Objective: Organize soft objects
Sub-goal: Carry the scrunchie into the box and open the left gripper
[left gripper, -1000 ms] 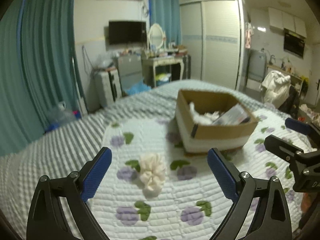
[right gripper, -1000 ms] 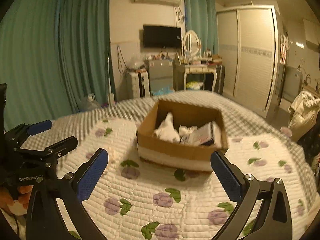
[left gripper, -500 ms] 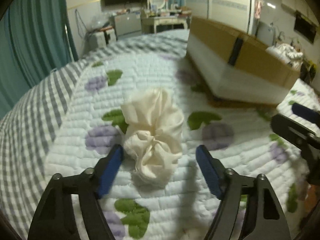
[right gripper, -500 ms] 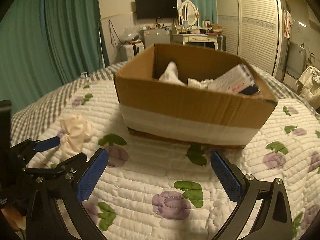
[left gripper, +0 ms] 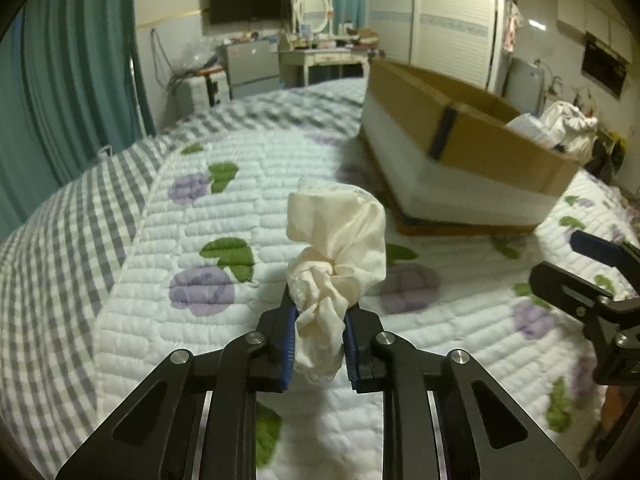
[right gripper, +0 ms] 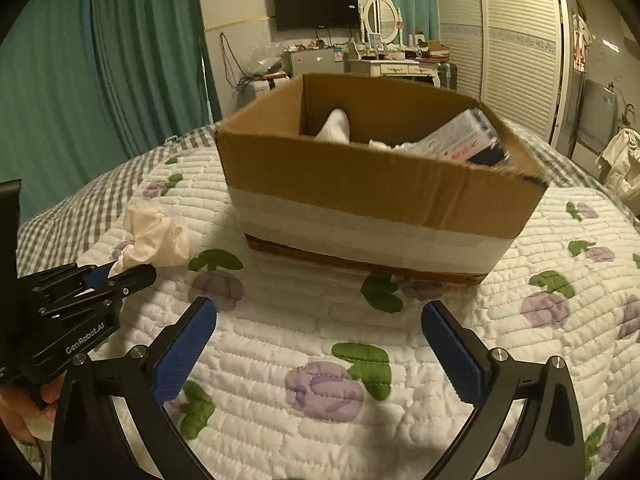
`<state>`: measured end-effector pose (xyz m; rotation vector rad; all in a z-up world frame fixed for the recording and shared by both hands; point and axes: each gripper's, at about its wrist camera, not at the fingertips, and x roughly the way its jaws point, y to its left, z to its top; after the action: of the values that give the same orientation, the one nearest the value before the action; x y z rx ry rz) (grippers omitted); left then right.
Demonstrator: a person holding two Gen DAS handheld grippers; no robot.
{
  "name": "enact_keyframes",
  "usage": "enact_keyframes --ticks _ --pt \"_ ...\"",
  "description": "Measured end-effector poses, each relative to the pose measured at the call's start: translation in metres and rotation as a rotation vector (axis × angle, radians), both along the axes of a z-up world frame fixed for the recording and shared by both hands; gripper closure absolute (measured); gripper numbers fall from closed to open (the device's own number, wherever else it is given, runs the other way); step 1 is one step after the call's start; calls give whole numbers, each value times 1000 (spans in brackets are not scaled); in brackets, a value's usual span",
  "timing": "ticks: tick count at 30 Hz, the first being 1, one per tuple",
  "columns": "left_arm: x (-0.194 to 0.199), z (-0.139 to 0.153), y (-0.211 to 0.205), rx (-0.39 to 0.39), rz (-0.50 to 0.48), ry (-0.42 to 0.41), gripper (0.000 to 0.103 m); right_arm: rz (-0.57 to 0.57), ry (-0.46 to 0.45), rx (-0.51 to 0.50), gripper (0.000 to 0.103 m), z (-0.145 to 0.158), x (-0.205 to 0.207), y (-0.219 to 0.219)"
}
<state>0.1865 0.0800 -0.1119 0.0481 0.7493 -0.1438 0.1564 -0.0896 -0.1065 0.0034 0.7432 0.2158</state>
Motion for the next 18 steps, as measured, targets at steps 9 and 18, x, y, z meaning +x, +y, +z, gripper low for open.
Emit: enact_keyframes --ticks 9,18 --pt "-53 68 -41 2 -55 -95 84 20 -89 9 0 72 -48 -25" --pt "-95 151 -81 -23 -99 -214 84 9 -201 10 0 160 -93 -60"
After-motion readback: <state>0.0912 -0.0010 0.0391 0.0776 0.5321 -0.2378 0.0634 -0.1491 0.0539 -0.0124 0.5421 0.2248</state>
